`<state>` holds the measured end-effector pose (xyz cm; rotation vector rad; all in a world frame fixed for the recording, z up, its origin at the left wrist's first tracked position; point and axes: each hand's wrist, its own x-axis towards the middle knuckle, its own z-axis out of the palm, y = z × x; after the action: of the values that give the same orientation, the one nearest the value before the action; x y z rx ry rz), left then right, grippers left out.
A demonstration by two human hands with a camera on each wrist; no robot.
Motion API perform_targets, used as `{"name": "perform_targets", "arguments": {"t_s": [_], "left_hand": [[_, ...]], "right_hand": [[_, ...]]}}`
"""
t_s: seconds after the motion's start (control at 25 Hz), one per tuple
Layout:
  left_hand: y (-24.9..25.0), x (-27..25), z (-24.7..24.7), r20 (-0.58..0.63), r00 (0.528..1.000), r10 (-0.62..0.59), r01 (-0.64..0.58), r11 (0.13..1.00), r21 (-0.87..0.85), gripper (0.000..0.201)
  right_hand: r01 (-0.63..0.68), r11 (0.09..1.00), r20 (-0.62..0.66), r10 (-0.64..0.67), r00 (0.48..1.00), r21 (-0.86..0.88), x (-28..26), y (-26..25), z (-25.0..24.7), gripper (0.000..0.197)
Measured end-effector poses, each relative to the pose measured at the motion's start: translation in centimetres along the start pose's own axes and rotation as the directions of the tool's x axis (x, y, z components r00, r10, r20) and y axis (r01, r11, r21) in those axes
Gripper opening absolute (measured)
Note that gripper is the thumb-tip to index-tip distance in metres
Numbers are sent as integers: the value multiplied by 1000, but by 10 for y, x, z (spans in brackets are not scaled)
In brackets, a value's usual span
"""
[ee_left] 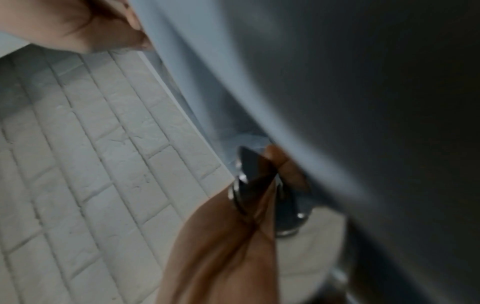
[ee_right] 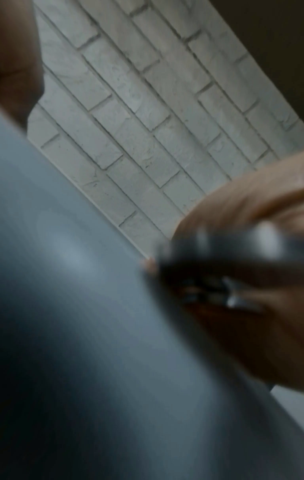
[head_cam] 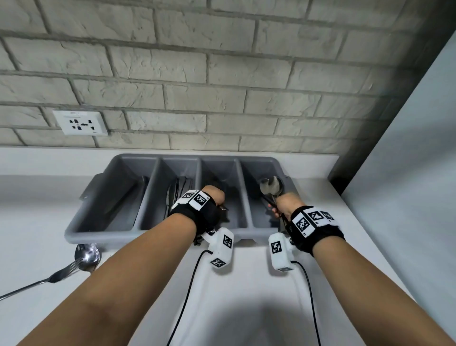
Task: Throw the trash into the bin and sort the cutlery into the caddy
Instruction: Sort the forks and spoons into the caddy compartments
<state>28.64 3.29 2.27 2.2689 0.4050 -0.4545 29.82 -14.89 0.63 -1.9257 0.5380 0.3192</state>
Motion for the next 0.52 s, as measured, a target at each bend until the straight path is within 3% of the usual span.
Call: {"name": "perform_targets", "arguments": {"t_s": [0.16,0.28,0.36,0.44,0.52], "left_hand": [[10,-11,-3,-71,996,-48,45,998,-45,38],[2,-21,-9,-70,997,45,-47,999,-22,40],[-9,-34,-16,-68,992,101,-113,974,-194,35],[-21,-50,-32,12,996,86,-71,885,-461,29],[-46,-74,-56,-110,988,107,-143,905,-402,20]], "right_hand": [[-23,996,12,24,1000,-84,1,1,6,27],[54,960,0,-56,998,-275,-10,2,6,38],[110,953,13,-111,994,-281,-19,1,8,36],[214,959,-56,-227,972,-185,-31,0,9,35],[335,923,-85,-355,931,-188,-57,-4,17,32]]}}
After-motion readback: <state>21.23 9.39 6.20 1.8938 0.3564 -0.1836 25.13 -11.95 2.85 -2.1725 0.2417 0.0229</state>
